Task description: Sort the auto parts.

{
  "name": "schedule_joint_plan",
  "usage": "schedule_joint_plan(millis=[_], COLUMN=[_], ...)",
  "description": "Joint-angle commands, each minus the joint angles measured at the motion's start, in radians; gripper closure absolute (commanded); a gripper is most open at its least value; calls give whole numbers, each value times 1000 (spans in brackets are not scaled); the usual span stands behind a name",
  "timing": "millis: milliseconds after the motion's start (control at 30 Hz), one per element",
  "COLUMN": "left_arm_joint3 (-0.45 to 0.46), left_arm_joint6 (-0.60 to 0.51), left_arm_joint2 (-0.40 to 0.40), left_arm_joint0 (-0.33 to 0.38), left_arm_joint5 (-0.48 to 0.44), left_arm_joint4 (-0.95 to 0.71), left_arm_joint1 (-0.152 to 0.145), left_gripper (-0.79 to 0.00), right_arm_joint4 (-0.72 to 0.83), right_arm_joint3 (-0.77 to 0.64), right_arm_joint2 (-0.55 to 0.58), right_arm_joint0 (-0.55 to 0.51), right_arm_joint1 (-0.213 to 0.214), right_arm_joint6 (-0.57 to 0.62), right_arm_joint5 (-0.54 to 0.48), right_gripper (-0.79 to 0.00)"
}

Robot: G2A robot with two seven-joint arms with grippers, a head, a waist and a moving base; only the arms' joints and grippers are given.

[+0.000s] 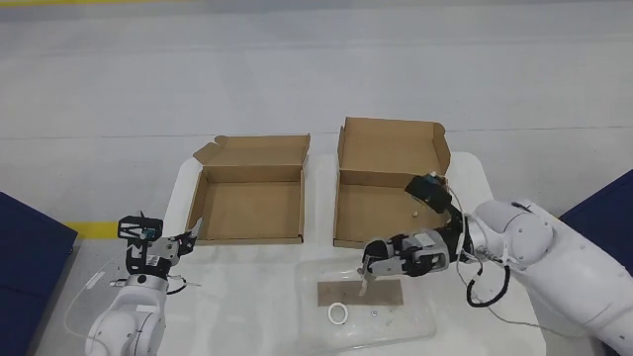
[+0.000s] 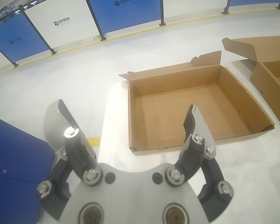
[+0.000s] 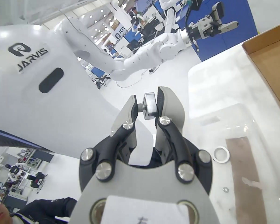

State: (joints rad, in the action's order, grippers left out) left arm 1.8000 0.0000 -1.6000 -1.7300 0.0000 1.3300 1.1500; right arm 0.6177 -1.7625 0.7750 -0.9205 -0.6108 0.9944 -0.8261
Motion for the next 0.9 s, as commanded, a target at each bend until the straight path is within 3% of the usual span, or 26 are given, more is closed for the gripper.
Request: schedule_joint_plan(millis=[0, 200, 500, 867], left_arm_joint3=[0, 0, 0, 0], left_arm_joint6=[0, 0, 0, 0], left_arm_joint2=[0, 0, 0, 0], left_arm_joint0=[0, 0, 0, 0], left_arm_joint5=[0, 0, 0, 0], left_arm_joint4=[0, 0, 0, 0], left_arm_joint1=[0, 0, 0, 0], left_gripper=[-785, -785, -785, -785], right_arm_joint4=[-5, -4, 362, 693], right_arm_joint3=[0, -4, -127, -198], right_arm_joint2=[1, -1, -31, 38], right_arm_joint0=[-1, -4, 0, -26], right_arm_joint1=[0, -1, -47, -116], right_arm_joint6=[-1, -4, -29, 75], right_arm_joint5=[-1, 2, -29, 75], right_gripper=[0, 0, 0, 0])
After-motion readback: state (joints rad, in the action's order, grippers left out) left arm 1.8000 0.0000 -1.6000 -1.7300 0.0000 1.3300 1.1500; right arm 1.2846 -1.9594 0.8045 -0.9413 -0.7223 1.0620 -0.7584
